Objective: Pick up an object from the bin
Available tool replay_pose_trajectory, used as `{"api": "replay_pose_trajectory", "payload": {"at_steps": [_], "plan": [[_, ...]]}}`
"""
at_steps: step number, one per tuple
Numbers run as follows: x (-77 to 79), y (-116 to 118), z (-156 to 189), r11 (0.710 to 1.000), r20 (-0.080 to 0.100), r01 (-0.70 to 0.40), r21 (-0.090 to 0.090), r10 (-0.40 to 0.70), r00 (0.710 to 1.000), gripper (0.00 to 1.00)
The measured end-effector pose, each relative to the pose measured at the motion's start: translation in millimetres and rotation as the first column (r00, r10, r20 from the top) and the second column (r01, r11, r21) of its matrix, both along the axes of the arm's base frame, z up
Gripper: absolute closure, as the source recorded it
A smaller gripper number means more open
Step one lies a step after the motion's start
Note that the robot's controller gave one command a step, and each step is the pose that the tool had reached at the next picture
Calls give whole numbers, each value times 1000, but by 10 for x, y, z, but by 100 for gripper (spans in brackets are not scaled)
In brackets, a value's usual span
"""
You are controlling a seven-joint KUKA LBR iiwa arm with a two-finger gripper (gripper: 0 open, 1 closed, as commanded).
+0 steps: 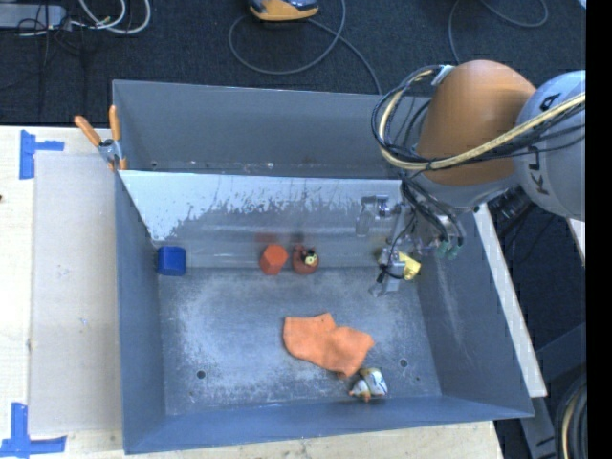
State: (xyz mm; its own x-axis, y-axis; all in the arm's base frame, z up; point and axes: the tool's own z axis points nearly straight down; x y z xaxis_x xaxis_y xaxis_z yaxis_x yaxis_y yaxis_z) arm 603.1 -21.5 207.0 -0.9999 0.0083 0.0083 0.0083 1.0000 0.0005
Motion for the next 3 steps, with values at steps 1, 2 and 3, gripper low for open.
{"api": "replay_pose_trajectory", "payload": {"at_steps": [1,2,3], "plan": [[14,0,47,1000,8,0,0,0,1000,0],[-258,240,-372,1000,11,8,-1,-8,1000,0],[-206,252,-892,999,8,-49,1,49,999,0]]}}
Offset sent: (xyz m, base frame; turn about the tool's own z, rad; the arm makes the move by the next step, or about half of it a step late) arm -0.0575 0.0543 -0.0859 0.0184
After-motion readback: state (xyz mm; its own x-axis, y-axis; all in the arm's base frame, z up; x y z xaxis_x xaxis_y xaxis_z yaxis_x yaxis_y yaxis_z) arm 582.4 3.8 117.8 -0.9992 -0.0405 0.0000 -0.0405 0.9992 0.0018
